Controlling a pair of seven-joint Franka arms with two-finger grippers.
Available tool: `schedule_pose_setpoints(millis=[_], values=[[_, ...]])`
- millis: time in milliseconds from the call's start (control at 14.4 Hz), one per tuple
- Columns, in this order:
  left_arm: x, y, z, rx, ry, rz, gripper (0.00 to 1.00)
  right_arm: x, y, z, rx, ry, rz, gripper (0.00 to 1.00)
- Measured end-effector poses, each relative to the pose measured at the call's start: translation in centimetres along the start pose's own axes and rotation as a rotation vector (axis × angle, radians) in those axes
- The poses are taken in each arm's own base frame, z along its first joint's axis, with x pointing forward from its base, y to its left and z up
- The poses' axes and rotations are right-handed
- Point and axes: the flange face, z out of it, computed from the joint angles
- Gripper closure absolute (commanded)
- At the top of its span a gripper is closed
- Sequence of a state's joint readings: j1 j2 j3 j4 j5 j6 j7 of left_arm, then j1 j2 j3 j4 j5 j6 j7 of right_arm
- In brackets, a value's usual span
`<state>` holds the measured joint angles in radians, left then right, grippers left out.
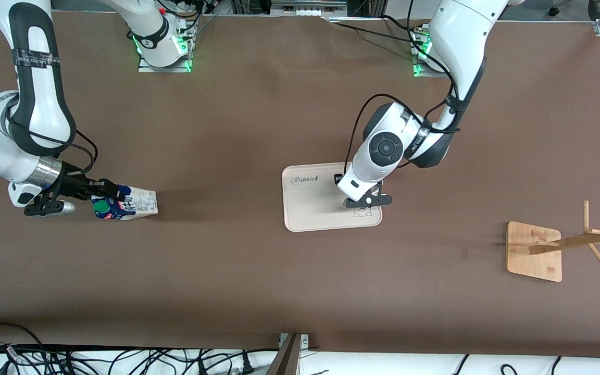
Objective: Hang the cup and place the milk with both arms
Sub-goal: 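Lower the carton to the table while the left gripper grasps the mug rim, then release the carton with the right gripper while the left gripper carries the mug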
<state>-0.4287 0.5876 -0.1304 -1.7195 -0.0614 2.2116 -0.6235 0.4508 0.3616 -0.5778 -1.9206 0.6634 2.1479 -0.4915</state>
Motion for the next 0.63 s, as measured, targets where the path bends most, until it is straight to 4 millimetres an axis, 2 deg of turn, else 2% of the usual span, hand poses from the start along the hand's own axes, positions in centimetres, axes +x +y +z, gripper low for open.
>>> schedule_pose_setpoints(millis=[209,626], values=[[1.2,-1.1,-2.3,0.016,-0.020,-0.021,1.00,0.0,0.0,0.0,0.000,-0.001,-0.001,0.00],[3.5,-5.0,-7.3,0.021,-0.033,-0.021,1.00,0.0,0.0,0.0,0.000,0.000,-0.002,0.00]])
